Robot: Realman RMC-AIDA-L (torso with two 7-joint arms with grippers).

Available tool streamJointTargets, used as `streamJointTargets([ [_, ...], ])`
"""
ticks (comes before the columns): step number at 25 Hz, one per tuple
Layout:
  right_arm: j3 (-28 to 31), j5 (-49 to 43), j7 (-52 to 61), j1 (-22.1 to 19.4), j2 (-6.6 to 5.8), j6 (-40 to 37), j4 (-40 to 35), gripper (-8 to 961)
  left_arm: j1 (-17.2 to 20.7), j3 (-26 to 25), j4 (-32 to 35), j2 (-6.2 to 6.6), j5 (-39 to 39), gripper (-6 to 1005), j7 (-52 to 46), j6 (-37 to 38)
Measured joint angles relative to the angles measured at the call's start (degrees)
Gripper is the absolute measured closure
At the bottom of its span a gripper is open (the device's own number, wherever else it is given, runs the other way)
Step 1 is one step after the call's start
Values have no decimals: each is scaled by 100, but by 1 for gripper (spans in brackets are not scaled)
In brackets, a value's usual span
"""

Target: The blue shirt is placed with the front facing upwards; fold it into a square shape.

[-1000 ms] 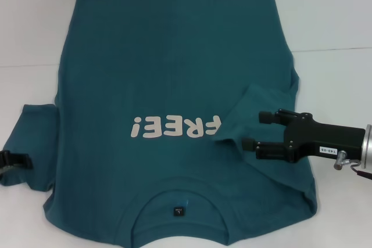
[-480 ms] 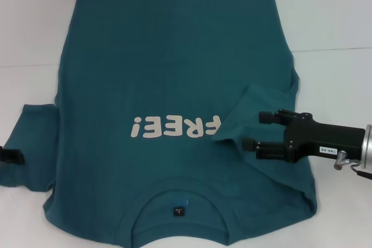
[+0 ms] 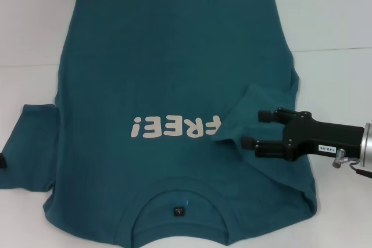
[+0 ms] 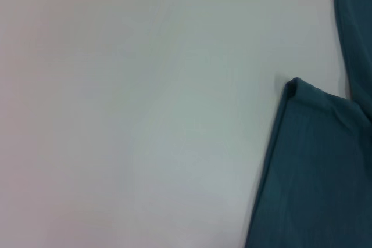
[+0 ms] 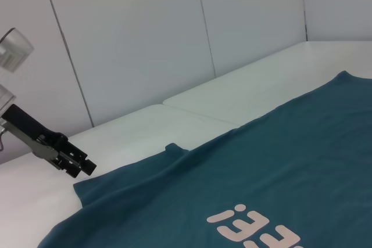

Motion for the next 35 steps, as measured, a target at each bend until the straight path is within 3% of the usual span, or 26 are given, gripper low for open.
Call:
streamJointTargets([
  [35,0,7,-10,16,0,14,0,8,-45,43,-137,-31,-24,249,-94,174],
])
